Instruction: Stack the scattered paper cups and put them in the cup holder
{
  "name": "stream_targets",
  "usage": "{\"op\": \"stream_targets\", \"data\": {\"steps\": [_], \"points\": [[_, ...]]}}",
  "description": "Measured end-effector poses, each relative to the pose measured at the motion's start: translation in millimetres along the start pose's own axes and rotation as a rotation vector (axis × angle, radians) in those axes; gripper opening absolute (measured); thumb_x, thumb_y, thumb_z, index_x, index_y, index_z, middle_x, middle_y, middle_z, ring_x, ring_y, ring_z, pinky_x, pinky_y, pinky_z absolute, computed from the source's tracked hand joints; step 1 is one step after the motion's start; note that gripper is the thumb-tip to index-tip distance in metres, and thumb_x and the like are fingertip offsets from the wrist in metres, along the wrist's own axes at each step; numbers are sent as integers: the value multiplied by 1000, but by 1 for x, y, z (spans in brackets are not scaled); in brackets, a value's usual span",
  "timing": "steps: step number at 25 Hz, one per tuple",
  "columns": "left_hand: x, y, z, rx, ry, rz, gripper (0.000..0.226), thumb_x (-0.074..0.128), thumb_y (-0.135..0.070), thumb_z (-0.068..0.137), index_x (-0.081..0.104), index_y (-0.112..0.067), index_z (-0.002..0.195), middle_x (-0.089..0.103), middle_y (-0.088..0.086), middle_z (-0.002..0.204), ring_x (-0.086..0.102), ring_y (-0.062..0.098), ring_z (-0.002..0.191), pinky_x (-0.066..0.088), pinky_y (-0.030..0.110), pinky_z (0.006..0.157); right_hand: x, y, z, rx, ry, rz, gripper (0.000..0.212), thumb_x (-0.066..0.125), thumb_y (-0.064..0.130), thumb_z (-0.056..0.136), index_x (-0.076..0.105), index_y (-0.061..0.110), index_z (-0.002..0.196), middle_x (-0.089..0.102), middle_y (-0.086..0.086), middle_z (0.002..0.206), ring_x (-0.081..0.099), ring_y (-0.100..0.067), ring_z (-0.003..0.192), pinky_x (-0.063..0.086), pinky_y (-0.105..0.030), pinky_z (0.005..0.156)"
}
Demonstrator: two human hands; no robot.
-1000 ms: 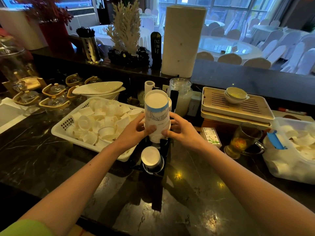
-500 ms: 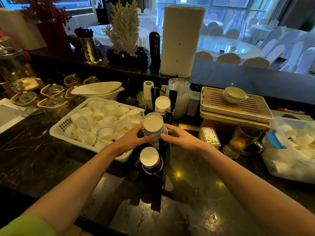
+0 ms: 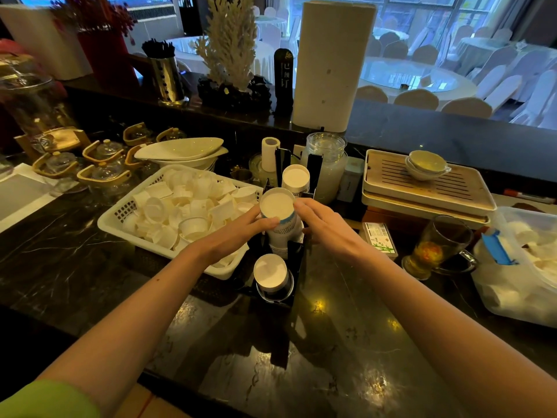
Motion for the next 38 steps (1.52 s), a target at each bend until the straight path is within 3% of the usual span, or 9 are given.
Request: {"op": "stream_targets", "data": {"steps": [5, 9, 14, 17, 20, 23, 26, 30, 38], "points": [[3, 3, 2, -38, -103, -40, 41, 25, -59, 98, 41, -44, 133, 48, -20, 132, 43, 7, 125, 30, 33, 107, 4, -9, 8, 25, -17, -68, 52, 41, 54, 98, 46, 27, 142, 58, -2, 135, 53, -17, 124, 44, -26, 89], [-1, 2, 11, 21, -120, -19, 52, 34, -66, 94, 45, -41, 139, 52, -18, 139, 45, 6, 131, 36, 34, 109, -1, -11, 11, 53, -53, -14, 48, 45, 50, 98, 48, 24, 138, 61, -2, 129, 56, -20, 122, 49, -39, 99], [7, -6, 3, 18, -100, -1, 49, 28, -57, 98, 42, -38, 141, 51, -21, 132, 47, -2, 121, 36, 18, 89, 6, -15, 8, 28, -37, 20, 51, 42, 53, 98, 45, 26, 140, 59, 0, 133, 52, -18, 126, 46, -46, 105], [3, -10, -3, 51, -223, 76, 46, 31, -53, 100, 47, -32, 138, 55, -13, 127, 52, 9, 119, 39, 20, 87, 9, -7, 2, 22, -55, 19, 47, 39, 47, 101, 44, 24, 141, 58, -1, 134, 51, -17, 126, 47, -37, 100], [3, -16, -13, 149, -369, 194, 47, 33, -48, 101, 47, -24, 139, 57, -9, 129, 52, 11, 121, 40, 11, 85, 9, 4, -8, -13, -114, -31, 44, 37, 42, 103, 43, 21, 142, 58, -1, 132, 50, -11, 120, 44, -23, 88], [-1, -21, -30, 224, -552, 266, 51, 31, -44, 103, 42, -16, 144, 50, 0, 142, 45, 14, 130, 38, 27, 106, 3, 14, -26, -65, -228, -46, 37, 35, 36, 105, 49, 20, 136, 59, 8, 115, 55, -3, 103, 46, -17, 81], [5, -44, -50, 462, -652, 535, 37, 44, -29, 101, 51, -12, 133, 54, 6, 133, 49, 17, 123, 41, 34, 104, -12, 13, -51, -83, -360, -99, 33, 39, 30, 104, 53, 19, 132, 61, 9, 110, 56, 5, 97, 45, -15, 78], [44, -77, -60, 701, -550, 799, 36, 50, -30, 95, 58, -14, 127, 59, 7, 127, 54, 22, 119, 43, 37, 100, -29, 3, -89, -79, -472, -242, 34, 49, 28, 101, 54, 18, 134, 60, 0, 127, 55, -7, 117, 45, -22, 94], [119, -112, -50, 605, -401, 952, 54, 31, -49, 101, 38, -22, 147, 43, 11, 147, 40, 27, 136, 33, 43, 112, -86, 17, -189, -99, -654, -643, 48, 51, 34, 99, 43, 18, 144, 49, -7, 144, 44, -21, 134, 38, -40, 112]]}}
Point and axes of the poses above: each hand's wrist, its own z-axis towards the middle knuckle, its own x-axis out of the palm, y = z × x, the point moved 6 cm from there along z, towards the middle knuckle
